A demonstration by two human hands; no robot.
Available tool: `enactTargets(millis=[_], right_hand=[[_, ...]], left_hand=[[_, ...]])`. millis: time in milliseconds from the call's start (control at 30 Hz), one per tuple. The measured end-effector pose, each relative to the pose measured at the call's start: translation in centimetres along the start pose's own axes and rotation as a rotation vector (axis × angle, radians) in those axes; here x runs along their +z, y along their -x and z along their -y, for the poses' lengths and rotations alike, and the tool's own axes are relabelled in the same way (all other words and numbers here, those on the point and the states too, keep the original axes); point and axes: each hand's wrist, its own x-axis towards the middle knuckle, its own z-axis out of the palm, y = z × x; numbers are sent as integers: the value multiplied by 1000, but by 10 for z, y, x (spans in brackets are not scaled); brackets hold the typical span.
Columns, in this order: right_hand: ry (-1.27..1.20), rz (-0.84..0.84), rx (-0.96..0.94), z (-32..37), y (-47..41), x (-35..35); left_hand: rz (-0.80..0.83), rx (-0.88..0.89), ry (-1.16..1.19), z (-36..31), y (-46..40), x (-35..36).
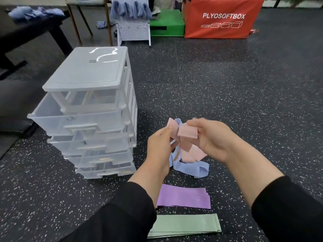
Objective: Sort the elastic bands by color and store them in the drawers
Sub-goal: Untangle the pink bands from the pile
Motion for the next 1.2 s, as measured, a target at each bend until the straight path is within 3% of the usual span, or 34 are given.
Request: enactTargets(millis=[267, 400, 533, 700, 933, 1200], right_hand=[[269, -170, -51, -13, -12, 2], [261, -130, -32, -13, -13, 4], [184, 14, 3, -8, -12, 4], [541, 120, -180, -6, -6, 7], [1178, -154, -466, -8, -13, 6], [935, 50, -456, -9, -12, 9]], left_hand=[[30, 127, -163, 0, -4, -5], [51, 159, -238, 0, -6, -10], [35, 167, -244, -4, -9, -17], [114, 149, -254, -10, -11, -23], [106, 74, -147, -9, -16, -29], [158, 43, -120, -14, -16, -28]])
